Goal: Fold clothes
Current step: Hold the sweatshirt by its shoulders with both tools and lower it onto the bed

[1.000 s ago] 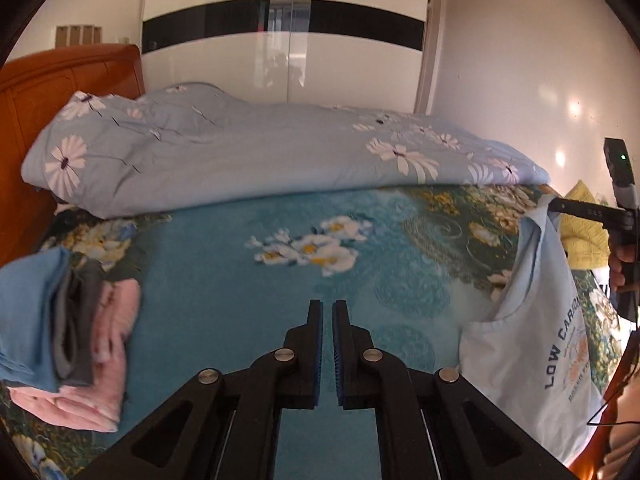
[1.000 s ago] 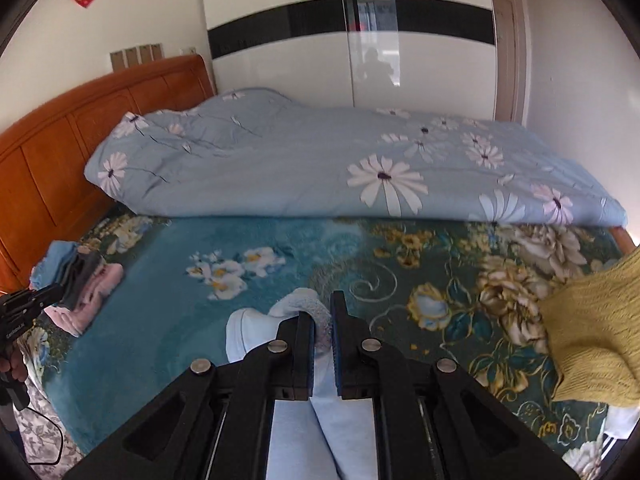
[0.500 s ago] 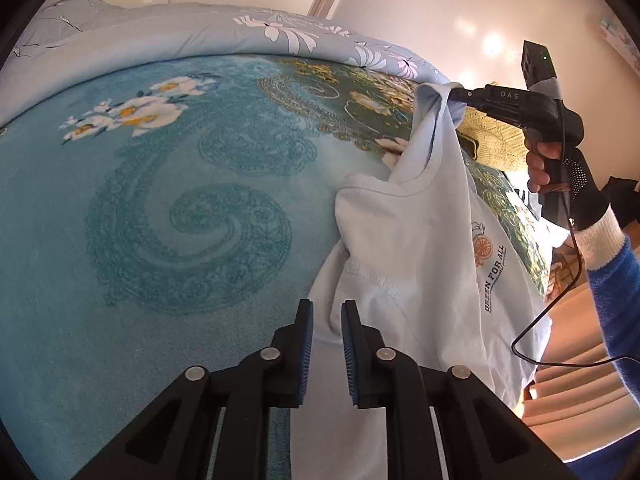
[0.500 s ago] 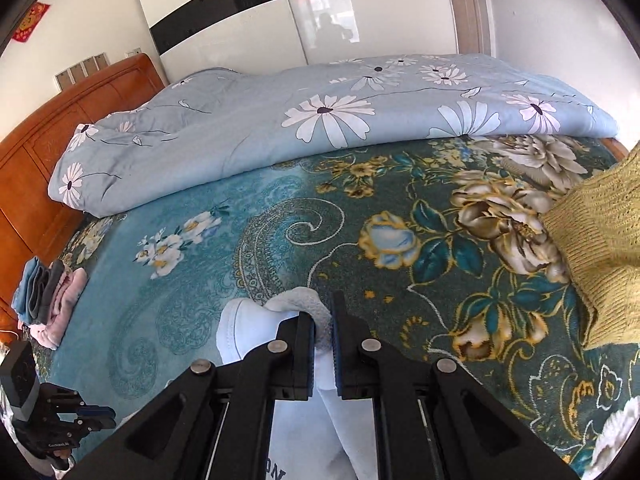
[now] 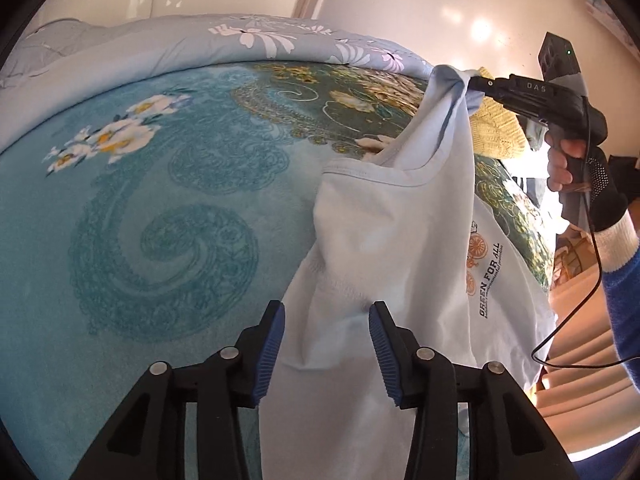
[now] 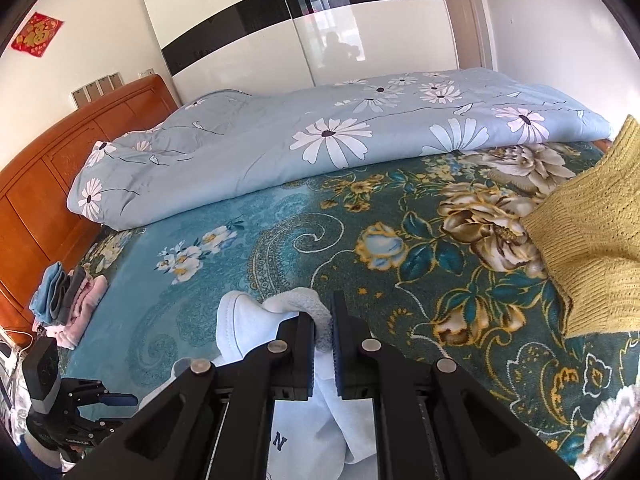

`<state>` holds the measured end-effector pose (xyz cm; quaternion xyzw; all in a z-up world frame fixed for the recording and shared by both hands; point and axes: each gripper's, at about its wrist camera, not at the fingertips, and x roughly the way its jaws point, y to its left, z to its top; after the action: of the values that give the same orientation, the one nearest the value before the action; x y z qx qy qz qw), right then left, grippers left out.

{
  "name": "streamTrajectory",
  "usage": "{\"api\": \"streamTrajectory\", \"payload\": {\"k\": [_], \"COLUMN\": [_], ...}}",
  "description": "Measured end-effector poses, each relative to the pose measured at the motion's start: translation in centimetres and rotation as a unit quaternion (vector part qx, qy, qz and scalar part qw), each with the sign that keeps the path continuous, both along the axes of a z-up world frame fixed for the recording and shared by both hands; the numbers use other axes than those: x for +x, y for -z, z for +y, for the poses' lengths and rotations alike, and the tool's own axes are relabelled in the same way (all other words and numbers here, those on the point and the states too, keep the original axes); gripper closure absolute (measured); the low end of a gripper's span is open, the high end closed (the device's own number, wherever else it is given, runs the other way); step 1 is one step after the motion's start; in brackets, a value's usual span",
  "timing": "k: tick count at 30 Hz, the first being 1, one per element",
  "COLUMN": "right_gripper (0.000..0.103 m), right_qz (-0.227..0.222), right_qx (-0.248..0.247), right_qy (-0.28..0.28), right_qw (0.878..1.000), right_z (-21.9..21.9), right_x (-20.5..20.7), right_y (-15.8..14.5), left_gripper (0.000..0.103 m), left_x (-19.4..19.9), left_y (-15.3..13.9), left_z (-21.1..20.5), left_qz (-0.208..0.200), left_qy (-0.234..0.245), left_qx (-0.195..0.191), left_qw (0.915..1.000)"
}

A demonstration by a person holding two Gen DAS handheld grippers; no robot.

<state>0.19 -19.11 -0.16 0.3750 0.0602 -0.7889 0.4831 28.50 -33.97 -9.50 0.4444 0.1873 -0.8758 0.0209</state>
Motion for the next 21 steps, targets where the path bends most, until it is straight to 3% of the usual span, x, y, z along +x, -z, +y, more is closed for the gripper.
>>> {"api": "streamTrajectory", "payload": {"k": [2, 6, 8, 10, 11, 15, 17, 21], "right_gripper": [0.096, 0.095, 0.096, 0.096, 0.095, 0.096, 0.095, 0.095], "right_qz": [0.0, 0.006, 0.009, 0.012, 0.012, 0.016, 0.018, 0.043], "right_qx": [-0.014, -0.03, -0.036, -0.04, -0.04, -0.044, -0.048, -0.069], "right_qy": [0.003, 0.005, 0.007, 0.008, 0.009, 0.011, 0.011, 0.004], "right_qw": [1.0, 1.0, 0.999, 0.999, 0.999, 0.999, 0.999, 0.997], "right_z": [0.6, 1.9, 2.5, 3.1, 3.2, 3.7, 4.0, 4.4], "right_x": [0.0, 0.3, 0.5, 0.6, 0.5, 1.1, 1.5, 3.3], "right_y": [-0.6, -1.6, -1.9, -2.3, -2.5, -3.5, -4.1, -7.6], "left_gripper": [0.055, 0.055, 0.057, 0.076, 0.095, 0.098, 0.099, 0.099], "left_x": [-1.2, -2.1, -2.3, -2.5, -2.5, -1.3, -0.1, 2.4], "left_y": [0.4, 0.7, 0.6, 0.6, 0.6, -0.7, -2.4, -8.2], "left_z": [-0.3, -0.7, 0.0, 0.9, 1.1, 0.6, 0.1, -0.5], "left_qz": [-0.002, 0.026, 0.029, 0.021, 0.02, 0.042, 0.064, 0.107], "left_qy": [0.011, 0.03, 0.042, 0.049, 0.046, 0.011, -0.007, -0.052], "left_qx": [0.008, 0.065, 0.068, 0.059, 0.061, 0.071, 0.058, -0.029], "left_qw": [0.9999, 0.9971, 0.9964, 0.9969, 0.9969, 0.9966, 0.9962, 0.9925]}}
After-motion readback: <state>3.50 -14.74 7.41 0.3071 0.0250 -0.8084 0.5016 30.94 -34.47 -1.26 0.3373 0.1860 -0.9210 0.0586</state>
